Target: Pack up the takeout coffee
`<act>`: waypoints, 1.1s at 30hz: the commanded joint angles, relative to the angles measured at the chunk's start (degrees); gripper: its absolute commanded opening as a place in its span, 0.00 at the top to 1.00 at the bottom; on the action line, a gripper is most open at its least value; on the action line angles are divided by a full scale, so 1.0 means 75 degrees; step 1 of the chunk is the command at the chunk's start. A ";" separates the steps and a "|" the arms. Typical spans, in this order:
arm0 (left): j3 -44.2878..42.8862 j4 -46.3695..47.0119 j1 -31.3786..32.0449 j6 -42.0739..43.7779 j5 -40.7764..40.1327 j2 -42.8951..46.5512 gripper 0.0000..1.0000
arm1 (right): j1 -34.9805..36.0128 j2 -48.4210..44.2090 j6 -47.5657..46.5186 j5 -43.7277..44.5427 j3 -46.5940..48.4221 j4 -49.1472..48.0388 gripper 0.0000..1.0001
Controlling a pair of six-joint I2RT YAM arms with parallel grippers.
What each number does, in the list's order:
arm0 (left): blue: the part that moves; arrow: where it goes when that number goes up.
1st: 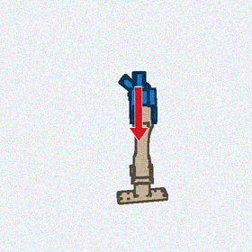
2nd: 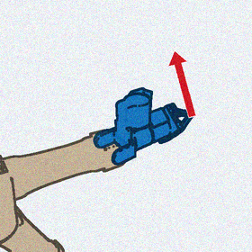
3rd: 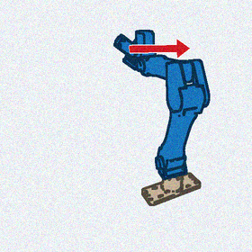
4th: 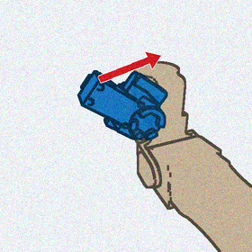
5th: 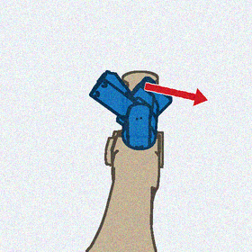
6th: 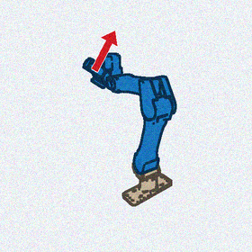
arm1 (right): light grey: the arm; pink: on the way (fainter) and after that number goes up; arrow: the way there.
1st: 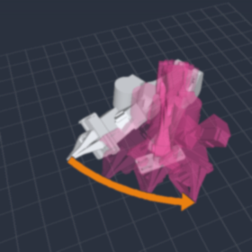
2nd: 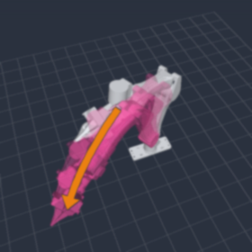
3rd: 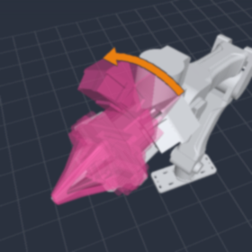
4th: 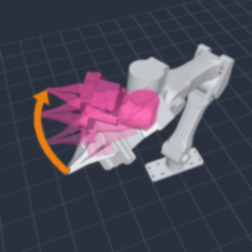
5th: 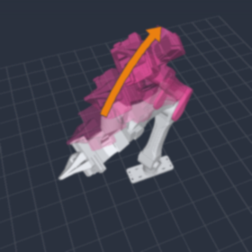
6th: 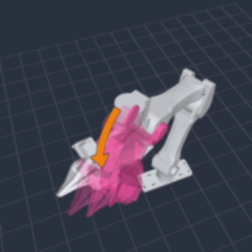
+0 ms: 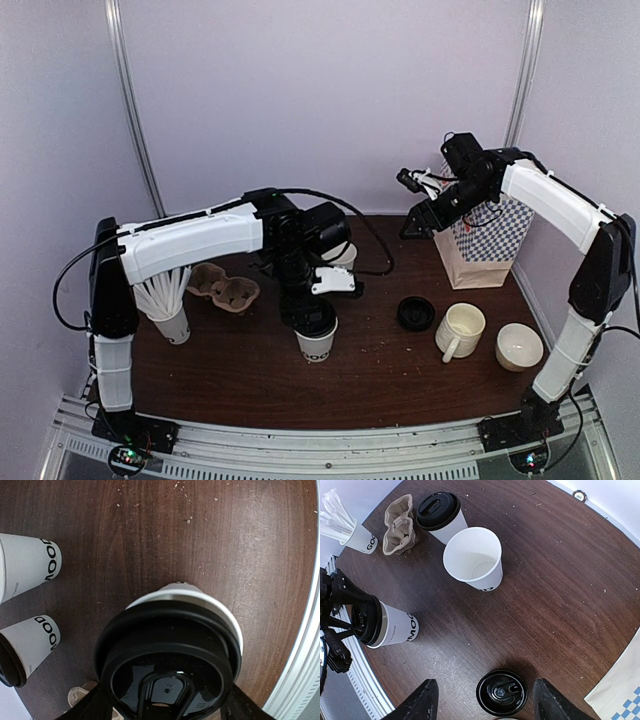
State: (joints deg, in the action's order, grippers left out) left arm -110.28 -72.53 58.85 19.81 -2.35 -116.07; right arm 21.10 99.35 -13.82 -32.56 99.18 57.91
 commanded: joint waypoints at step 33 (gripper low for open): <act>-0.0065 0.0097 -0.0129 -0.0128 0.0458 0.0407 0.03 | 0.0087 0.0146 -0.0248 -0.0112 -0.0030 0.0258 0.32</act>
State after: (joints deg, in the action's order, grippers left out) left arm -111.11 -72.93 58.22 18.90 0.67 -116.92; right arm 21.41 100.31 -15.09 -33.39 99.09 58.98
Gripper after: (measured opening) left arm 0.975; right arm 0.683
